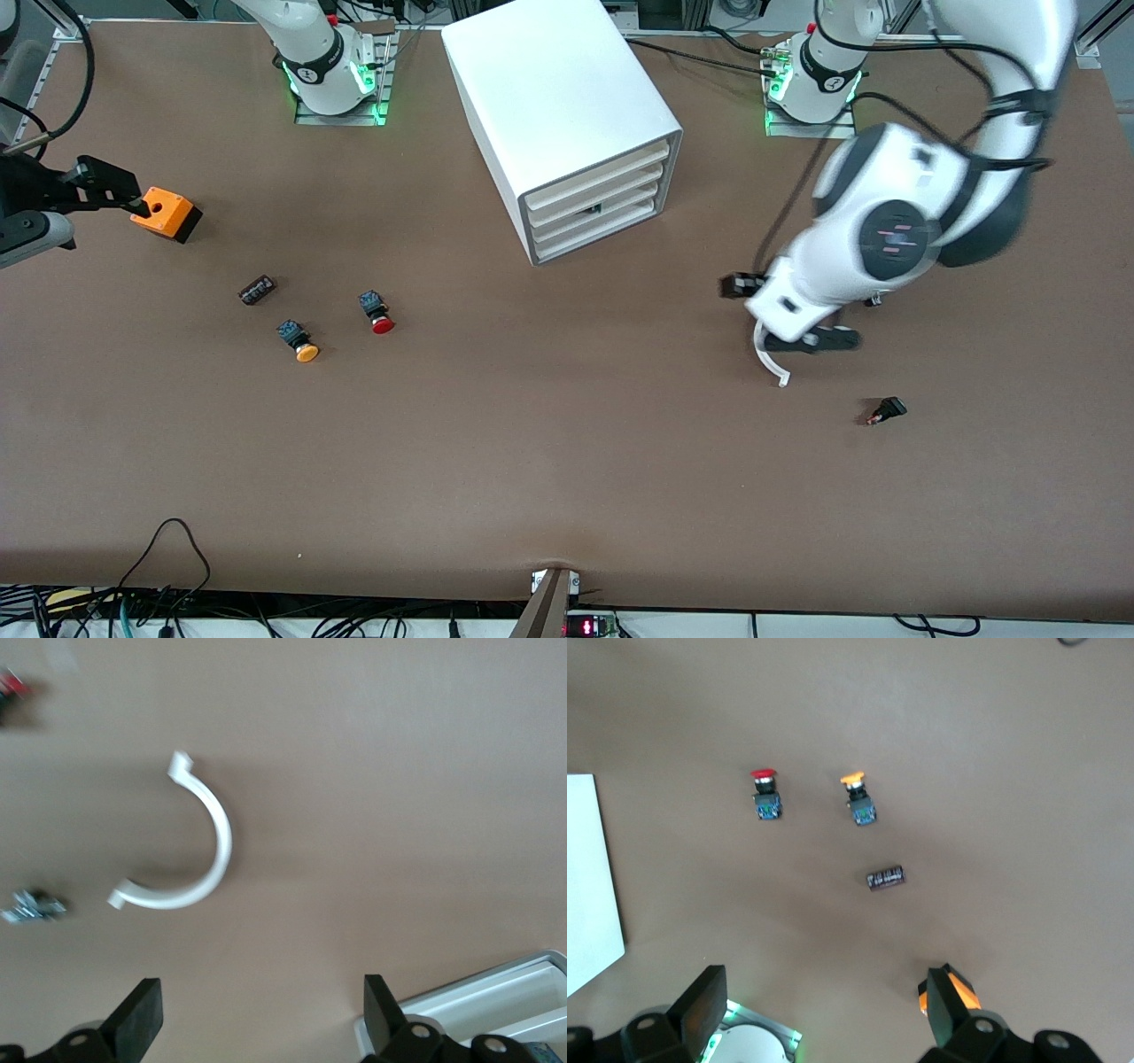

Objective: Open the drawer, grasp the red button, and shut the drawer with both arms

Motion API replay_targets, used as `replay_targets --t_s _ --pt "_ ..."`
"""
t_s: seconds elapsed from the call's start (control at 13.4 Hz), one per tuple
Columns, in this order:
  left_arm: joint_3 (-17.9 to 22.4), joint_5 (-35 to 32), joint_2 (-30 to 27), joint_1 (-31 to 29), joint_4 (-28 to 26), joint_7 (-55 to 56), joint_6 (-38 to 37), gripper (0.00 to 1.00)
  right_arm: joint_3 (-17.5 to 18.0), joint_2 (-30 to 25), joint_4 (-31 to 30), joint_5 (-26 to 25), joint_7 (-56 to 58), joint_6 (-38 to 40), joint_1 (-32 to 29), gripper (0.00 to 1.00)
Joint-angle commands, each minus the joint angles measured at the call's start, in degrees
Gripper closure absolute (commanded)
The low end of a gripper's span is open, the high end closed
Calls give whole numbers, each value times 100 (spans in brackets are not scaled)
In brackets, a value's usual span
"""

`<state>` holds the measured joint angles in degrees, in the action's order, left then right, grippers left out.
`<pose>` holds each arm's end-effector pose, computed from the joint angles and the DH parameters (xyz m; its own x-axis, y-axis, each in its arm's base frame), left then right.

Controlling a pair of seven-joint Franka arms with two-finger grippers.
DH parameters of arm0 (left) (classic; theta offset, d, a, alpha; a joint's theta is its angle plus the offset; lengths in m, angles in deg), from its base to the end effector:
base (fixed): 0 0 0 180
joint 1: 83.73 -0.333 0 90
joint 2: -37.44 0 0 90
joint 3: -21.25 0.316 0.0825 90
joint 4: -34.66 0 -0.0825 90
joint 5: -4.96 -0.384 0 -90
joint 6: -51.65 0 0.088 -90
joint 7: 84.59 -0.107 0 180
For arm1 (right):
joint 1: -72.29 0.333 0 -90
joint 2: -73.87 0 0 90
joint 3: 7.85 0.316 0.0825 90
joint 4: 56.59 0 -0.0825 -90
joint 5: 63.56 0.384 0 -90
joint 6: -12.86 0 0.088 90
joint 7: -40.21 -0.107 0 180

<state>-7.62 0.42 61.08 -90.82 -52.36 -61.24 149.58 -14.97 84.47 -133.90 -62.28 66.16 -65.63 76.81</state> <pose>0.6202 -0.1928 0.4345 0.9789 0.0237 -0.2030 0.0329 -0.9986 0.0421 0.5887 -0.0165 0.6056 0.9050 0.3995 -0.1461 0.3933 -0.9167 -0.0706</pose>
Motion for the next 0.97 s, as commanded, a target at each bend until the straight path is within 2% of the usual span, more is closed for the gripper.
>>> replay_targets --t_s 0.0,0.22,0.37,0.6,0.75,0.82,0.9 --pt "-66 -309 -165 -239 510 -541 -212 0 -44 -32 -21 -171 -54 35 -4 0" --pt "-145 -898 -517 -275 748 -639 -256 0 -26 -14 -21 -207 -169 -44 32 0" --pt "-119 -926 -597 -301 775 -691 -405 0 -26 3 -21 -198 -169 -192 23 0" --pt "-145 -812 -632 -617 784 -1340 -414 0 -35 4 -21 -207 -90 -316 14 0" --pt "30 -506 -947 -609 592 -1543 -406 0 -96 -84 -21 -207 -90 -308 6 0" --pt "422 -417 -1105 -469 434 -1605 -388 0 -114 -93 -21 -207 -99 -334 6 0" --pt "983 -190 -1324 10 241 -1753 -345 0 -123 -102 -21 -190 -99 -430 6 0"
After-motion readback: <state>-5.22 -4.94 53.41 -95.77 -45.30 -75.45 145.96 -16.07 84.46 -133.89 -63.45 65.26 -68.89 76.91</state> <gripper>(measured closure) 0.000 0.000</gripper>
